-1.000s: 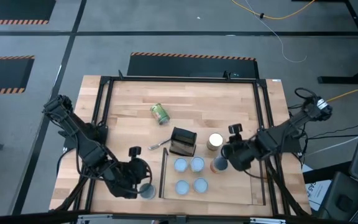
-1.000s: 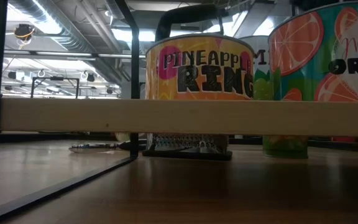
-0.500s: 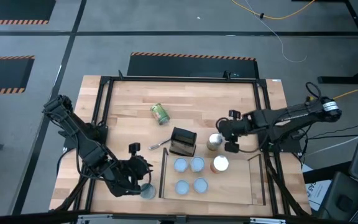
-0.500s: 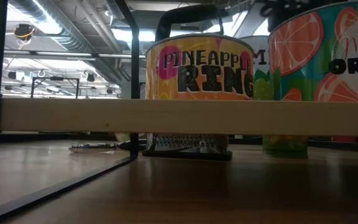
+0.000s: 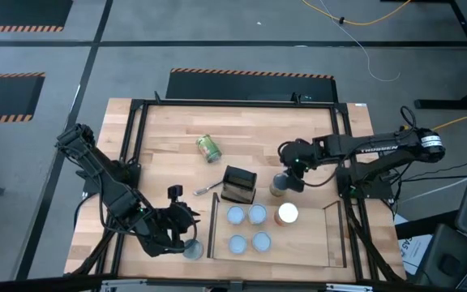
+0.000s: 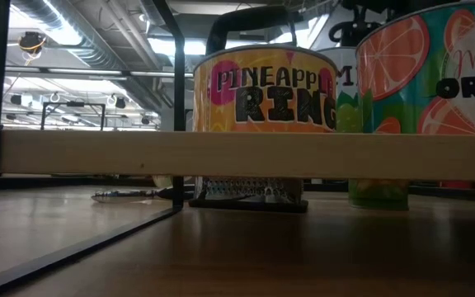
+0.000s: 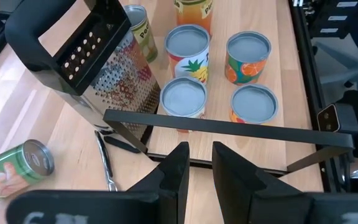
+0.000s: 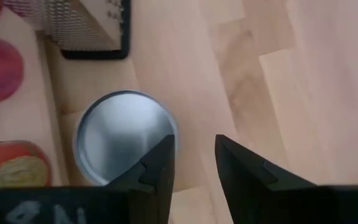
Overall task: Pick and place cans onto a shelf
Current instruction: Put the canned peaches on the shelf
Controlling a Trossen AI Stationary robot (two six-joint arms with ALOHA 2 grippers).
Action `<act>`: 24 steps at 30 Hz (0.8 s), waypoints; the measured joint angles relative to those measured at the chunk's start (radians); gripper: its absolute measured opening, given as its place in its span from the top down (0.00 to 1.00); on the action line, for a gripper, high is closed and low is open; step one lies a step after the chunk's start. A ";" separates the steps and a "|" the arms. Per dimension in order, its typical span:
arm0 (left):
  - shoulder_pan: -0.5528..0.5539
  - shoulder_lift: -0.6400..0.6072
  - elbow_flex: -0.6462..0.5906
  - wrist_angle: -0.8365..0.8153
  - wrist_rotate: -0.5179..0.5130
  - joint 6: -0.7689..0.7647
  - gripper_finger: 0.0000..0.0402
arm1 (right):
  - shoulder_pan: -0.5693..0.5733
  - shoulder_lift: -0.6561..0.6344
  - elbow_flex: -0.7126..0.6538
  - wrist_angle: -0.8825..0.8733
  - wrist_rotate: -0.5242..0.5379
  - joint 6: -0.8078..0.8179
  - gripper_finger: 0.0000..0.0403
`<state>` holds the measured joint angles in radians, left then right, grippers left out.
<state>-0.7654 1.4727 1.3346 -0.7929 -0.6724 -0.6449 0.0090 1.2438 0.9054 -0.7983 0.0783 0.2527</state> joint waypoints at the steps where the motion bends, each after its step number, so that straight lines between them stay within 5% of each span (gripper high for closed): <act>1: 0.000 0.000 0.000 0.000 0.000 0.000 0.84 | 0.000 0.000 0.000 0.001 -0.009 0.001 0.70; 17: 0.000 0.000 0.000 0.000 0.000 0.000 0.84 | 0.000 -0.003 -0.140 0.160 -0.031 0.033 0.71; 24: 0.000 0.000 0.000 0.001 0.000 0.000 0.84 | 0.001 -0.004 -0.142 0.182 -0.034 0.026 0.88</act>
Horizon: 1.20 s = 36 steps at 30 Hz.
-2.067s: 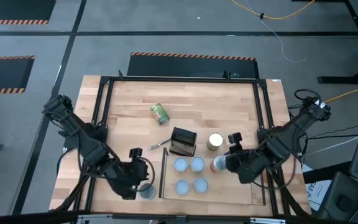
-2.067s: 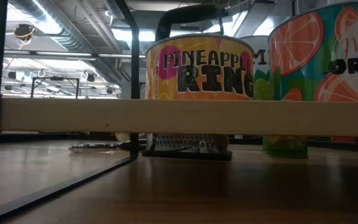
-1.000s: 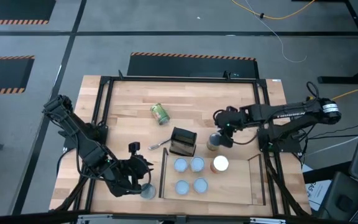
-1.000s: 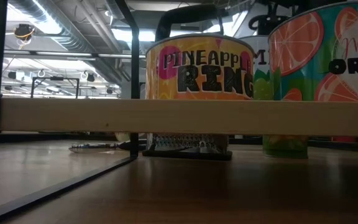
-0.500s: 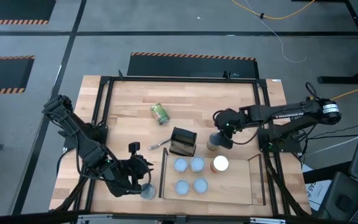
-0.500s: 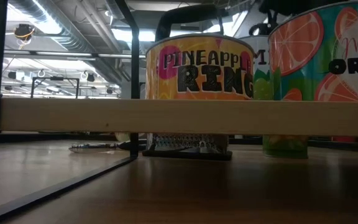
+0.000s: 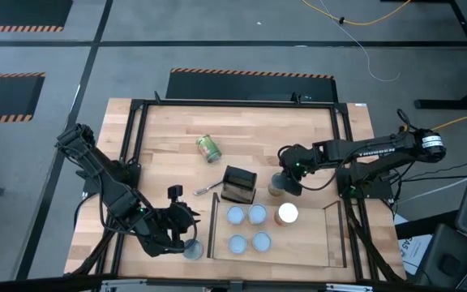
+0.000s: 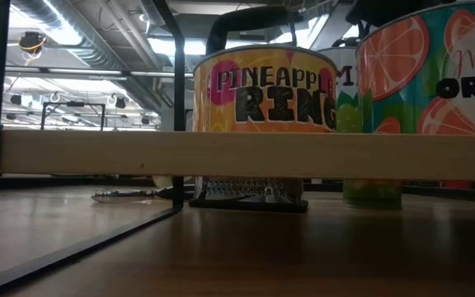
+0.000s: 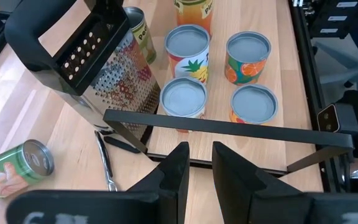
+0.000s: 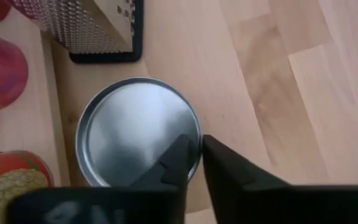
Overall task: Pick and place cans onto a shelf
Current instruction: Put the canned peaches on the shelf
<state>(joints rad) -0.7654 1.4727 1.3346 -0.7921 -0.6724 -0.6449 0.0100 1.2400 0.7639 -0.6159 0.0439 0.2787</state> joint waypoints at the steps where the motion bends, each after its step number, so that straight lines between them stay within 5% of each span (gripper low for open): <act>1: 0.000 0.000 0.000 0.000 0.000 0.000 0.84 | 0.000 0.000 0.000 -0.001 0.003 0.000 0.92; 15: 0.000 0.000 0.000 0.000 0.000 0.000 0.84 | 0.000 -0.009 0.100 -0.088 0.006 -0.060 0.99; 25: 0.000 0.000 0.000 -0.003 0.000 0.000 0.84 | 0.050 -0.018 0.370 -0.469 0.007 -0.044 1.00; 36: 0.000 0.000 0.000 0.000 0.000 -0.003 0.84 | 0.254 -0.209 0.388 -0.586 0.035 0.269 1.00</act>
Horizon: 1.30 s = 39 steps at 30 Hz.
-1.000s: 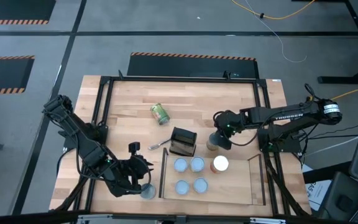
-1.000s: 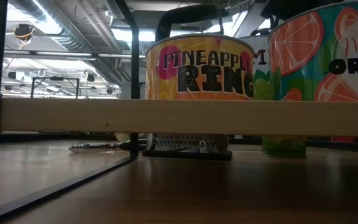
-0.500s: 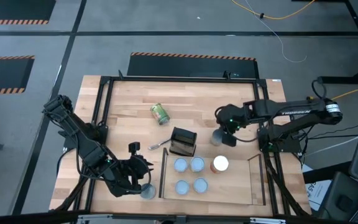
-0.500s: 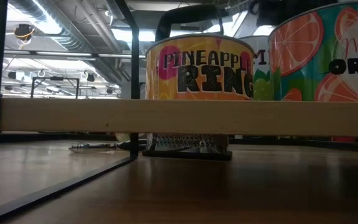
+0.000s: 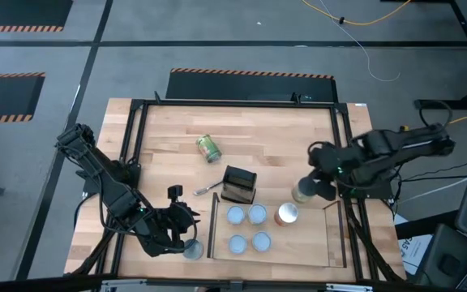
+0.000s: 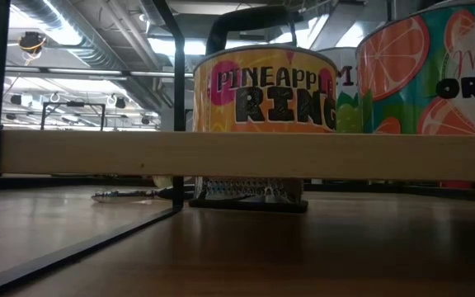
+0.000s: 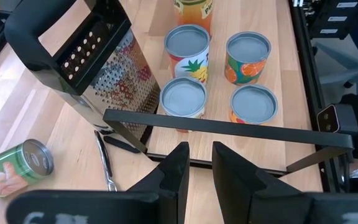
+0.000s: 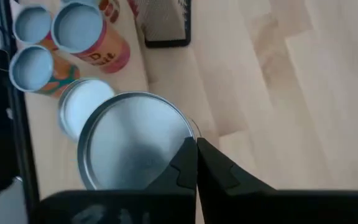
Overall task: Pick and place cans onto a shelf
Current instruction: Put the canned peaches on the shelf
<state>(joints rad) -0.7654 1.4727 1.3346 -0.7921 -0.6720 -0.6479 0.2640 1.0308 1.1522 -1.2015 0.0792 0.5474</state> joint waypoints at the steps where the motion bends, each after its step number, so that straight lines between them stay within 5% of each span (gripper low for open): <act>1: 0.000 0.000 0.000 0.000 0.000 0.000 0.84 | 0.023 -0.019 -0.017 0.000 0.007 0.037 1.00; 13: 0.000 0.000 0.000 0.000 0.000 0.000 0.84 | 0.251 -0.073 -0.234 0.163 0.017 0.338 1.00; 18: 0.000 0.000 0.000 0.000 -0.001 0.000 0.84 | 0.305 -0.070 -0.311 0.295 0.017 0.362 1.00; 39: 0.000 0.000 0.000 0.000 -0.019 0.000 0.84 | 0.372 -0.069 -0.340 0.283 0.062 0.362 0.97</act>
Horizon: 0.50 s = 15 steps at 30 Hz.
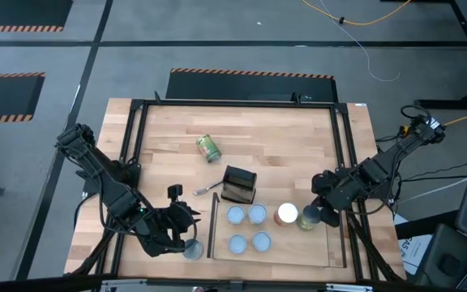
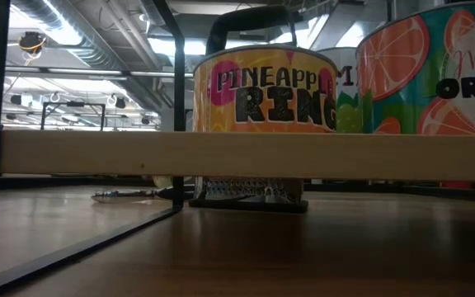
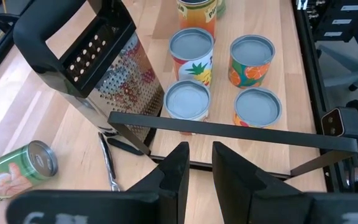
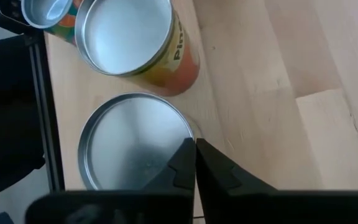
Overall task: Pick and place cans onto a shelf
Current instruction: Put the canned peaches on the shelf
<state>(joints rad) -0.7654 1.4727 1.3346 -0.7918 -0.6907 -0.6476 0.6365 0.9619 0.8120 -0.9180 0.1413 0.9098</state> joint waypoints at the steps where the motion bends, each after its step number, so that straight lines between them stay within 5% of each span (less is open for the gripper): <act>1: 0.000 0.000 0.000 0.000 0.000 0.000 0.84 | 0.000 0.000 0.000 0.000 0.000 0.001 0.97; 15: 0.000 0.000 0.000 0.000 0.000 0.002 0.84 | 0.000 0.000 0.000 0.000 -0.003 0.001 0.92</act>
<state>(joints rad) -0.7654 1.4727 1.3346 -0.7918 -0.6907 -0.6453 0.6365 0.9619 0.8120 -0.9176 0.1379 0.9112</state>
